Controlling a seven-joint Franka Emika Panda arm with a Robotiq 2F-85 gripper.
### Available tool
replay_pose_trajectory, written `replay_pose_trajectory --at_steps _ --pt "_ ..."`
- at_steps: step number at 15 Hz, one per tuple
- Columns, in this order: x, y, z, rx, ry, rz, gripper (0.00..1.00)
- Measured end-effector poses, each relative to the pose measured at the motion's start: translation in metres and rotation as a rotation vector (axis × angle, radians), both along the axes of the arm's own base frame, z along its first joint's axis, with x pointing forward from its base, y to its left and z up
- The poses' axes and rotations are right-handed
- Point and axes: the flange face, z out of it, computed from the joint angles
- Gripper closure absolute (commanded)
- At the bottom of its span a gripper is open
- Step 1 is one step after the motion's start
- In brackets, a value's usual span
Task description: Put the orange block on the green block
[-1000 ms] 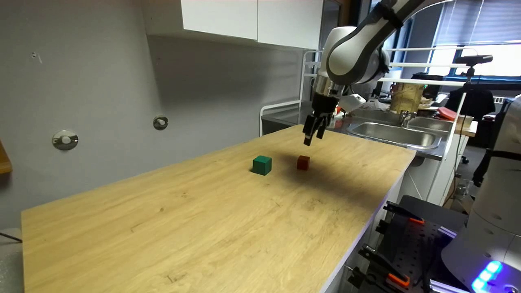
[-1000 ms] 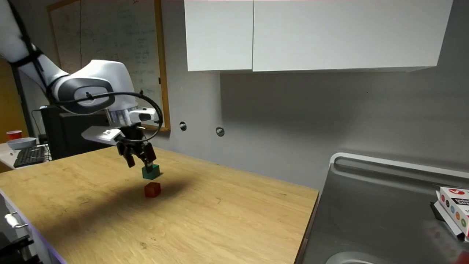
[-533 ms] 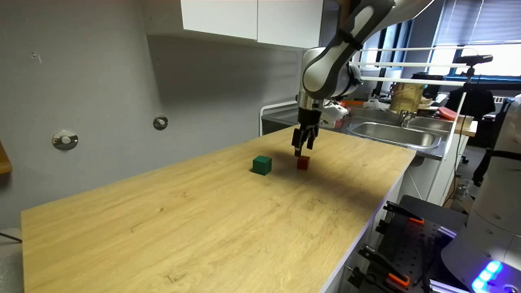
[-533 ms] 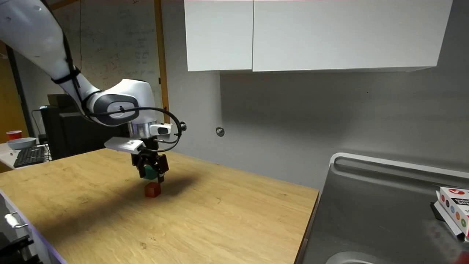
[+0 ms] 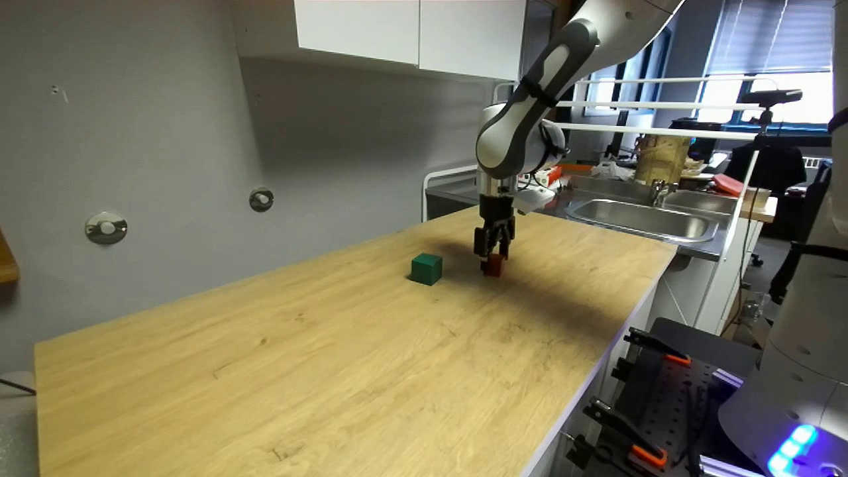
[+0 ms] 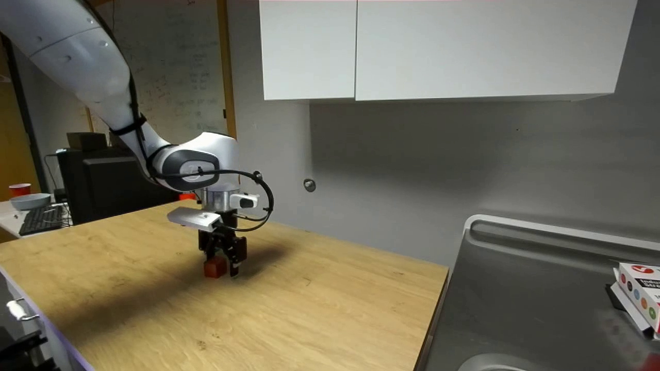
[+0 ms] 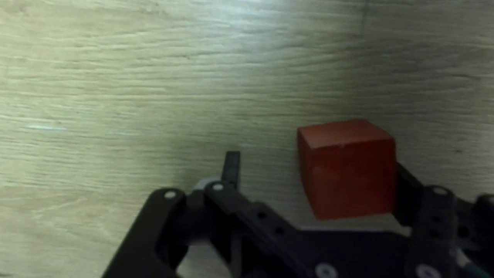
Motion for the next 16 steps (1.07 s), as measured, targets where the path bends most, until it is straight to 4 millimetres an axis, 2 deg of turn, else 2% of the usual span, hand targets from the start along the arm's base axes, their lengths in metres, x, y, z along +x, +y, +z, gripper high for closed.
replay_pose_trajectory --at_steps 2,5,6,11,16 --pt "0.001 -0.008 -0.006 0.001 0.013 -0.014 0.57" --pt "0.006 -0.016 0.0 0.001 0.016 -0.026 0.79" --pt "0.008 -0.017 0.002 0.0 0.016 -0.027 0.82" --pt "0.023 -0.006 0.015 -0.014 0.003 0.014 0.79" --pt "0.048 0.041 0.038 -0.051 -0.006 0.13 0.8"
